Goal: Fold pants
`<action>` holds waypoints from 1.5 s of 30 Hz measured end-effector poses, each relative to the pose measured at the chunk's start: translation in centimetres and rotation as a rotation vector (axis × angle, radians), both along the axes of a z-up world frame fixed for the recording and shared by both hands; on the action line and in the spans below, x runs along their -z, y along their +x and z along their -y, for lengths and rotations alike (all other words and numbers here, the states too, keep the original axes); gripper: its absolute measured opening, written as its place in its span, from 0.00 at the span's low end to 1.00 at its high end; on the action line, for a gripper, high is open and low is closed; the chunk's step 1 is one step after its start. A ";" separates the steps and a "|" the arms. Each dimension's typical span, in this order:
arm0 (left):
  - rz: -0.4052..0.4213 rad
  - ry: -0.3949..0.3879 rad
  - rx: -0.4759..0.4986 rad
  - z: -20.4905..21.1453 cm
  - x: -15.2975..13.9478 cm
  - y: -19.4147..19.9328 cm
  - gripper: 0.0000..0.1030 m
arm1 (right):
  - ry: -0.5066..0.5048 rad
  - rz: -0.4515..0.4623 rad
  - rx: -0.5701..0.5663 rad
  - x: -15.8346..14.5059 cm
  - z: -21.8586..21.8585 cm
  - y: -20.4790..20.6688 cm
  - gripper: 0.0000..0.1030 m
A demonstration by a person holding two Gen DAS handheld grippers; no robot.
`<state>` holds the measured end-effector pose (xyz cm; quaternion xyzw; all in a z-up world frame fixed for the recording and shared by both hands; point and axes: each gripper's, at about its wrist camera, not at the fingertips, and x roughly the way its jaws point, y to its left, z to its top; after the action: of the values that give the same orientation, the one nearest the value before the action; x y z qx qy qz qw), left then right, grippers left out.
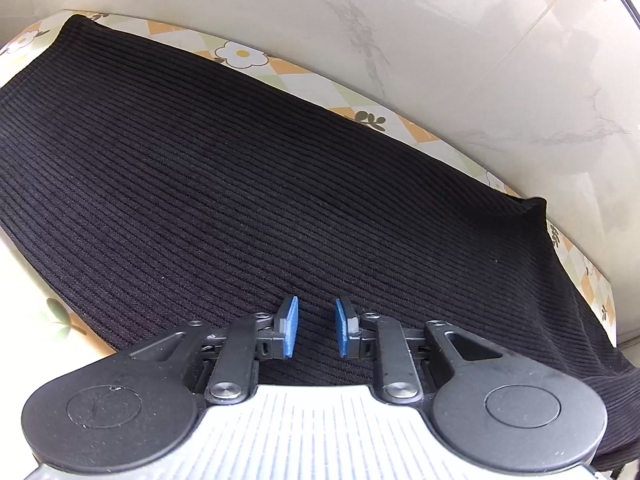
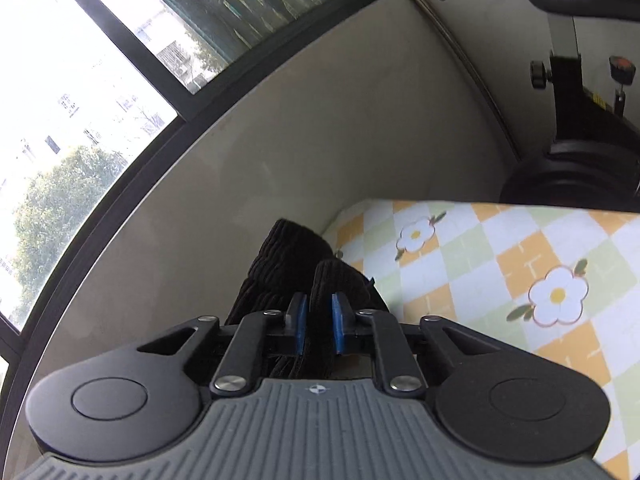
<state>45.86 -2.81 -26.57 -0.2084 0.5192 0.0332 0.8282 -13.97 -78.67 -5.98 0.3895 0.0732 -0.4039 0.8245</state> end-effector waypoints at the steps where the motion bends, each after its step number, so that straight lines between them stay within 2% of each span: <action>1: -0.002 -0.004 -0.003 -0.1 0.0 0.0 0.14 | -0.025 -0.029 0.076 -0.4 0.9 -0.8 0.00; 3: 0.002 -0.013 -0.006 -0.4 0.1 -0.2 0.14 | 0.118 0.003 0.113 1.2 4.5 -3.1 0.00; 4: 0.003 -0.018 -0.012 -0.4 0.1 -0.4 0.14 | 0.153 -0.018 0.094 1.8 5.3 -3.5 0.00; 5: 0.002 -0.019 -0.017 -0.4 0.1 -0.5 0.14 | 0.135 -0.082 0.065 1.9 5.4 -3.6 0.00; 7: 0.001 -0.015 -0.025 -0.3 0.0 -0.7 0.14 | 0.128 -0.144 -0.015 2.2 4.7 -3.4 0.00; 11: 0.010 0.023 -0.017 0.6 -0.2 -1.0 0.14 | 0.220 -0.132 -0.055 4.7 2.3 -3.8 0.01; 13: 0.014 0.050 -0.002 1.3 -0.4 -1.2 0.16 | 0.268 -0.122 -0.062 6.1 1.0 -4.3 0.09; 17: 0.024 0.086 0.027 2.2 -0.6 -1.4 0.22 | 0.358 -0.117 -0.142 8.8 -1.0 -3.5 0.10; 19: 0.020 0.082 0.022 2.0 -0.6 -1.4 0.22 | 0.354 -0.126 -0.156 9.3 -1.5 -2.7 0.21; 21: 0.016 0.077 0.021 1.9 -0.7 -1.4 0.22 | 0.363 -0.103 -0.147 9.6 -1.4 -2.4 0.26; 23: 0.014 0.069 0.023 1.8 -0.7 -1.1 0.22 | 0.374 -0.081 -0.144 10.1 -1.0 -2.2 0.29; 25: 0.012 0.064 0.020 1.7 -0.6 -1.0 0.22 | 0.372 -0.100 -0.141 10.8 -0.8 -1.6 0.28; 29: 0.010 0.057 0.015 1.4 -0.4 -0.7 0.22 | 0.303 -0.143 -0.120 10.6 -0.8 -1.1 0.29; 31: 0.008 0.055 0.016 1.2 -0.3 -0.7 0.22 | 0.234 -0.194 -0.104 10.0 -1.7 -1.0 0.41; 32: 0.009 0.055 0.019 1.2 -0.3 -0.7 0.22 | 0.220 -0.197 -0.097 9.9 -1.9 -1.2 0.42; 36: 0.010 0.051 0.023 1.0 -0.3 -0.7 0.22 | 0.246 -0.128 -0.110 10.6 -1.6 -2.0 0.42; 38: 0.011 0.048 0.020 1.0 -0.3 -0.7 0.22 | 0.266 -0.103 -0.141 10.9 -1.0 -1.3 0.38; 41: 0.012 0.054 0.023 1.1 -0.2 -0.6 0.22 | 0.275 -0.082 -0.156 11.0 -0.3 -0.3 0.40; 43: 0.011 0.057 0.021 1.2 -0.2 -0.6 0.22 | 0.309 -0.027 -0.190 11.4 -0.2 0.1 0.39; 45: 0.010 0.064 0.025 1.3 -0.2 -0.5 0.22 | 0.316 -0.034 -0.231 11.8 -0.2 0.7 0.37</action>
<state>45.33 -4.16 -26.39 -0.1754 0.5161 0.0383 0.8375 -13.30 -78.46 -17.73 0.4961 0.1936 -0.2967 0.7927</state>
